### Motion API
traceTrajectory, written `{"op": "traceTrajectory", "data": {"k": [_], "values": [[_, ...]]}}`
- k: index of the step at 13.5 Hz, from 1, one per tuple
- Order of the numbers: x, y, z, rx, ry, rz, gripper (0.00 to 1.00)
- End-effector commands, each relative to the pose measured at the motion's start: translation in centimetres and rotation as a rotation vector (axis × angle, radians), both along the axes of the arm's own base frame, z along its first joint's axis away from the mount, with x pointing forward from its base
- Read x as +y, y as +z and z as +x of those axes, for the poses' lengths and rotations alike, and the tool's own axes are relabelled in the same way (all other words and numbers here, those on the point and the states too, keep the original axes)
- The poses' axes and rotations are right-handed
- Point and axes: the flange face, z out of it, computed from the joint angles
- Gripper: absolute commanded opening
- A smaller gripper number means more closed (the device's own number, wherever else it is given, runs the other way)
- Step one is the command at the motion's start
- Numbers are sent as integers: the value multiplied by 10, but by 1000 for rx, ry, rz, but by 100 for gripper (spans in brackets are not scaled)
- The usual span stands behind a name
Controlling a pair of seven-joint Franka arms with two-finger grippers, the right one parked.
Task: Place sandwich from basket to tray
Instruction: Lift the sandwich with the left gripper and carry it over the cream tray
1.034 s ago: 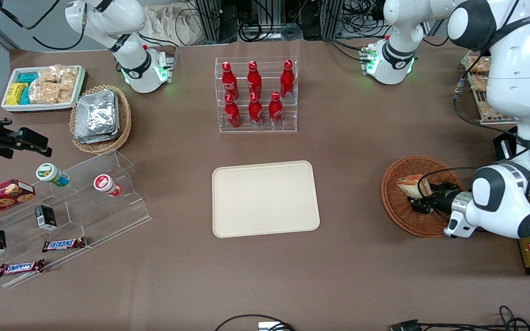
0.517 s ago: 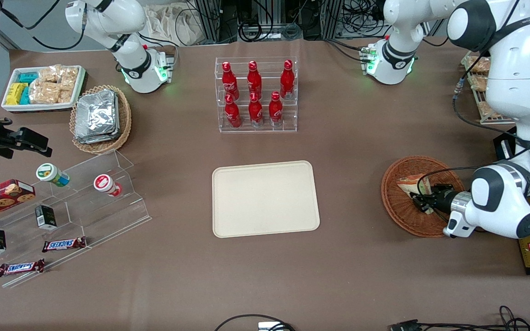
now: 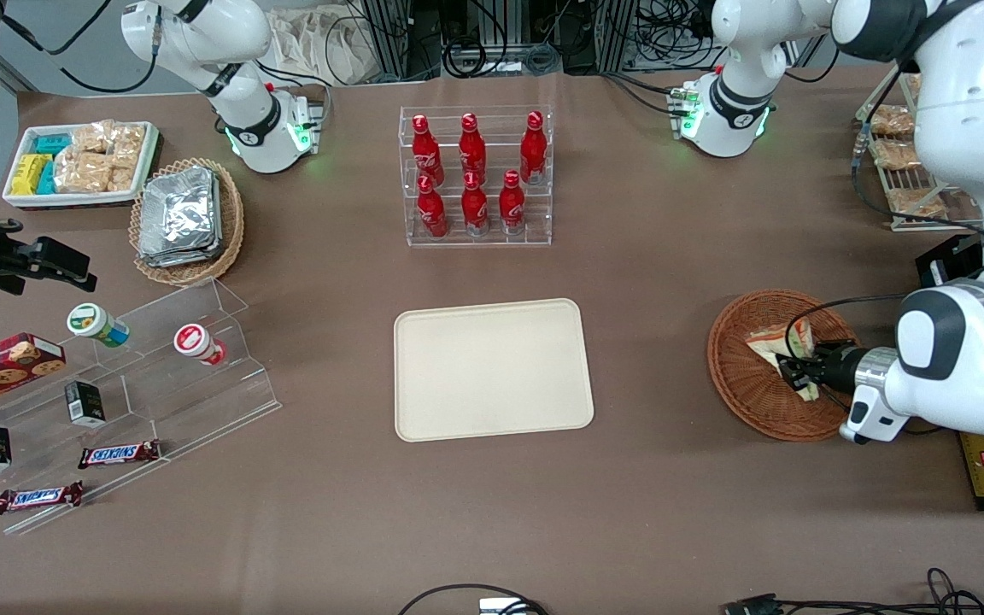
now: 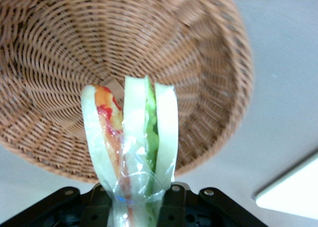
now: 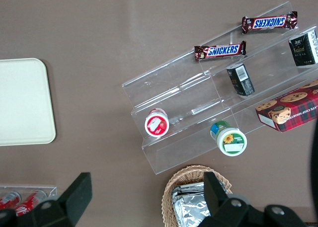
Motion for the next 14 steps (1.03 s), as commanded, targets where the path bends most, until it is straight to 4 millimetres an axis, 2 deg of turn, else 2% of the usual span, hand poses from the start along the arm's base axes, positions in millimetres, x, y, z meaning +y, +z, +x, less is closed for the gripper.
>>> {"op": "traceTrajectory", "data": {"k": [1, 3, 6, 8, 9, 11, 12, 14], "values": [[-51, 58, -5, -60, -96, 44, 27], [-100, 79, -10, -100, -197, 81, 28], [-153, 87, -20, -119, -281, 75, 29], [-211, 91, -31, -137, -373, 74, 30], [-232, 90, -36, -144, -402, 69, 30], [-255, 74, -37, -143, -407, 29, 29], [-278, 71, -41, -160, -420, -1, 29], [-311, 46, -49, -149, -418, -2, 29]]}}
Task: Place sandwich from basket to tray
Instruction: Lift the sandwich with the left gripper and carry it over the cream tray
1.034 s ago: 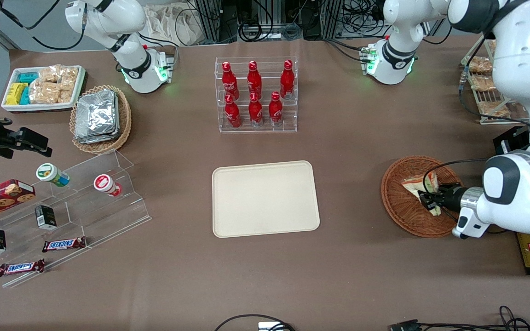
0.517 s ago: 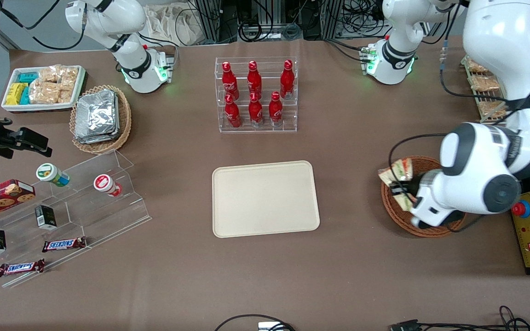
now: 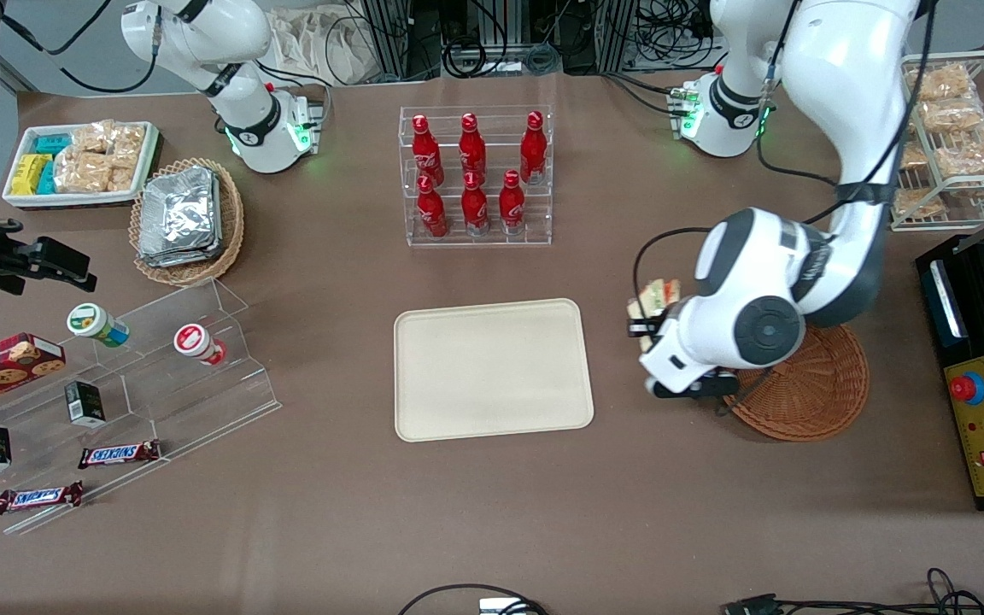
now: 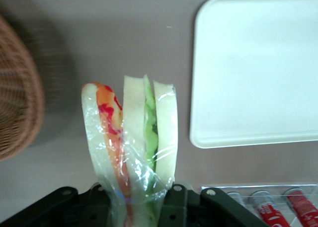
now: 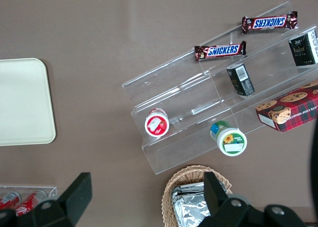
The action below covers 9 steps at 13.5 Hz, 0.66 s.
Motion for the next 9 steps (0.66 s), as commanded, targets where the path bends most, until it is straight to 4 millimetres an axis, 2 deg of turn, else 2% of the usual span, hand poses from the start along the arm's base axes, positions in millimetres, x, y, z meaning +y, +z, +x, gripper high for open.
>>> {"op": "traceTrajectory", "data": {"k": [1, 3, 6, 9], "values": [[-39, -28, -1, -1, -4, -11, 29], [-66, -62, -9, 16, -21, -23, 29], [-81, -106, -13, 27, -19, -48, 30], [-98, -129, -20, 40, -27, -58, 30]]}}
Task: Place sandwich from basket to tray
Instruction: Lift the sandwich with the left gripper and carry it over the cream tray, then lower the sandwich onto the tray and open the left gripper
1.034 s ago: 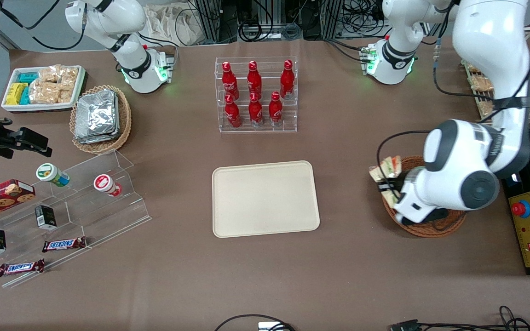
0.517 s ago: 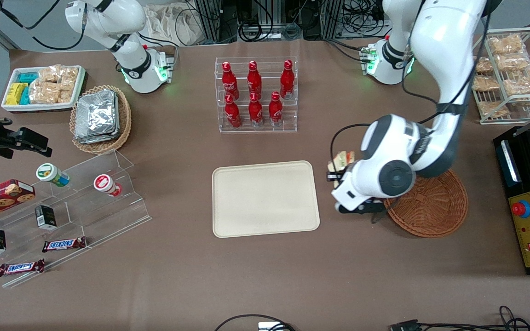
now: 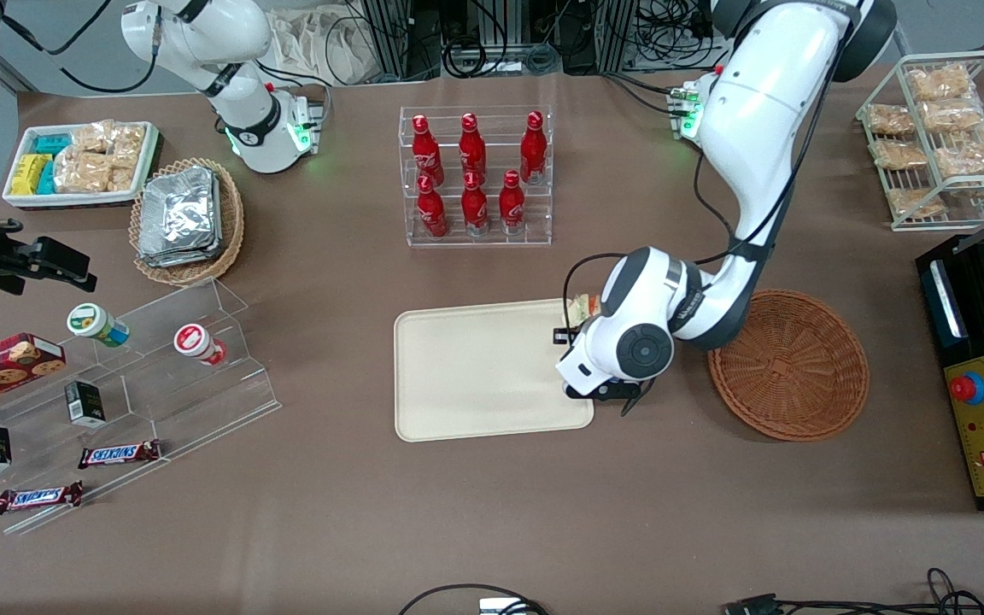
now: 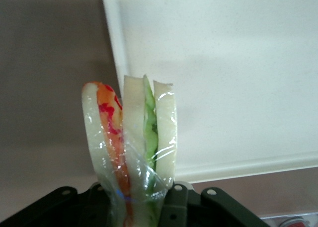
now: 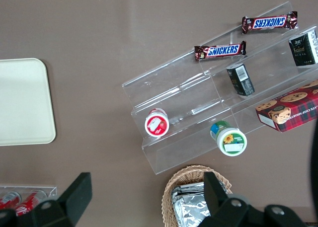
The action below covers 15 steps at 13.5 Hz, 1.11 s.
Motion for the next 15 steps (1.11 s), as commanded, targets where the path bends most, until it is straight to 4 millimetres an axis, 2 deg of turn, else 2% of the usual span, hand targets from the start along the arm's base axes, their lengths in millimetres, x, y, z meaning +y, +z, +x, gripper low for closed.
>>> {"op": "traceTrajectory", "data": {"k": [1, 8, 10, 12, 15], "values": [[-19, -6, 2, -10, 3, -28, 30], [-22, -27, 0, -9, 2, -33, 37], [-22, -28, 2, -21, 4, -33, 99], [-22, -27, 4, -35, 3, -36, 100], [-16, -14, 11, -49, 21, -45, 100]]}}
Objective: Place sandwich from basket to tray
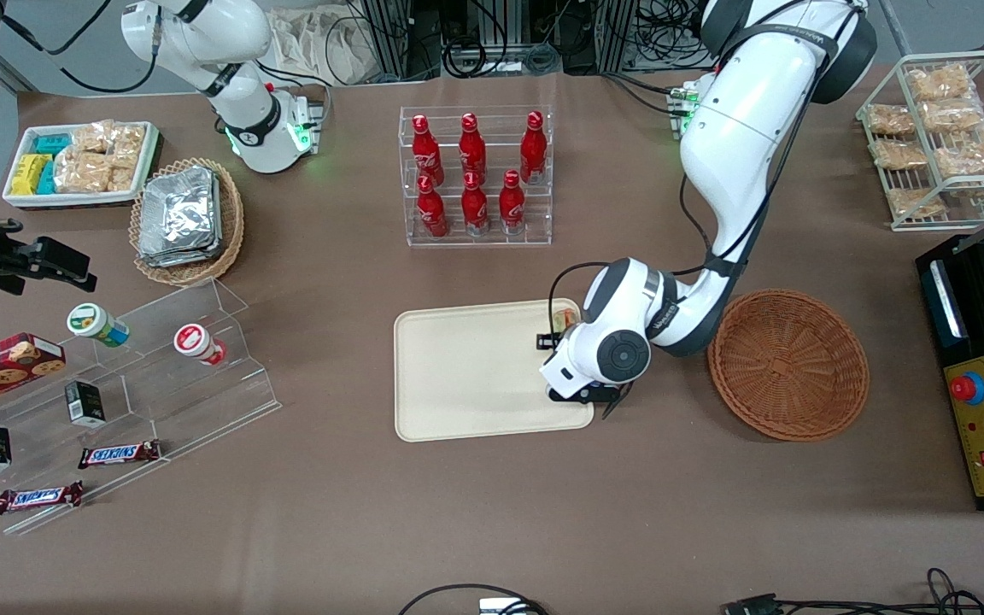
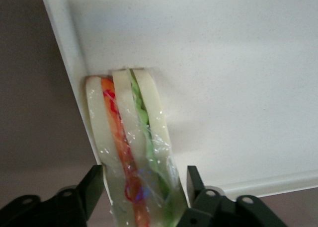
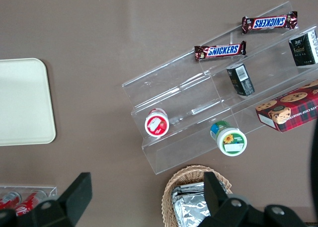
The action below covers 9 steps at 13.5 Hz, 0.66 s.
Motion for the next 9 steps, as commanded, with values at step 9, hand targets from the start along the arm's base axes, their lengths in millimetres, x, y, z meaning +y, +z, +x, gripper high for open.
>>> {"op": "traceTrajectory", "data": {"k": [9], "values": [[124, 204, 56, -147, 79, 43, 100]]}}
